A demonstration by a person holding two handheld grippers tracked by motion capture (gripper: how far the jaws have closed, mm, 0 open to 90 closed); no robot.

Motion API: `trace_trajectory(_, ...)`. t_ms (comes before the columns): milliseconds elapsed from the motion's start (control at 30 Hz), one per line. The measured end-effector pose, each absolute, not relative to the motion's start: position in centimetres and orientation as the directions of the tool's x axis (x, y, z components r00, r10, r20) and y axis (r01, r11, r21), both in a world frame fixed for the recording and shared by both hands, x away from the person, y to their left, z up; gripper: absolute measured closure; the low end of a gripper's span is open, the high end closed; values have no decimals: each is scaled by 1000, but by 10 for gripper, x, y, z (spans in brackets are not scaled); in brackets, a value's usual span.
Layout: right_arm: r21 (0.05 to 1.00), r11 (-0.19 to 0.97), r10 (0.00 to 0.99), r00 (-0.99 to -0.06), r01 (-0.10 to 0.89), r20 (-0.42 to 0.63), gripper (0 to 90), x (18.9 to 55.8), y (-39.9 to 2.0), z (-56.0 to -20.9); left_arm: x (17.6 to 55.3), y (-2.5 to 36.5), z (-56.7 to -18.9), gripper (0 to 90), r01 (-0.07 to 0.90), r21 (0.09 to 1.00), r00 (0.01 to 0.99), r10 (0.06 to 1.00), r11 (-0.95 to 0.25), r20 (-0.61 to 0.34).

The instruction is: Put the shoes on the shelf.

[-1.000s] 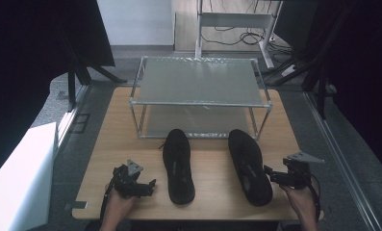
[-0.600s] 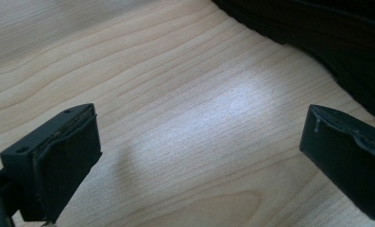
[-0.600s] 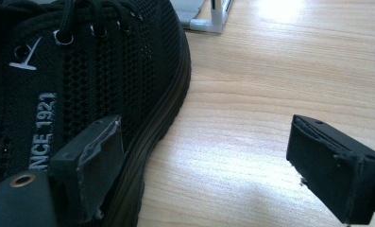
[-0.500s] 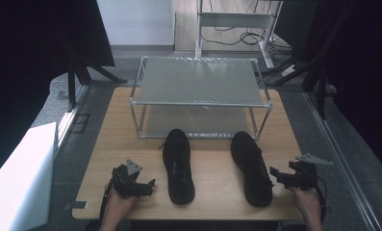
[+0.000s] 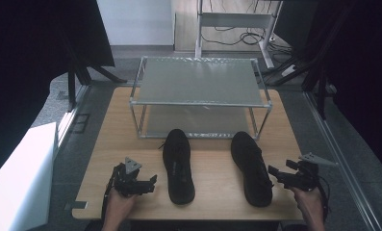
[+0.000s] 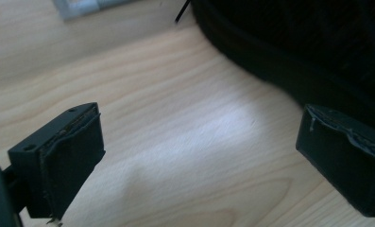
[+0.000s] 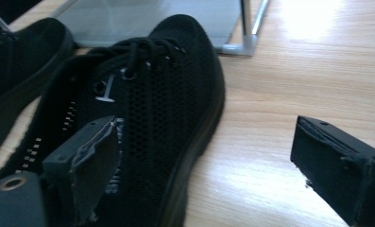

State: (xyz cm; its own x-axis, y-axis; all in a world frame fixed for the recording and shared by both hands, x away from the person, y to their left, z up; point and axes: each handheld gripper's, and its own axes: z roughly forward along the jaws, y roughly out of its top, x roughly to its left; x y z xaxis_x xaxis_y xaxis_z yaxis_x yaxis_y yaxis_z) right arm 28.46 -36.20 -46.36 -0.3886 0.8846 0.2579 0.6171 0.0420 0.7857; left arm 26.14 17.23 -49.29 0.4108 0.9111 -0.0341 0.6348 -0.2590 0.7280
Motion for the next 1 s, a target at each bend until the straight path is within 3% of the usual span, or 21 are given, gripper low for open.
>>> trace_trajectory(267,782,14,855,-413,623,314,70,291,-351,-466,272,155,-477,21,627,768,392,905,-131,-165)
trace_trajectory(467,764,15,834,-429,645,346,70,300,-344,-472,282,132,-475,16,624,770,418,889,-132,-186)
trace_trajectory(600,751,24,819,-444,659,364,76,305,-339,-477,289,121,-476,12,629,771,434,866,-94,-249)
trace_trajectory(867,737,60,820,-454,673,348,163,313,-322,-485,302,101,-485,16,649,749,430,876,-133,-217)
trace_trajectory(1000,745,81,857,-429,662,287,228,319,-313,-488,312,96,-493,14,659,738,407,894,-147,-185)
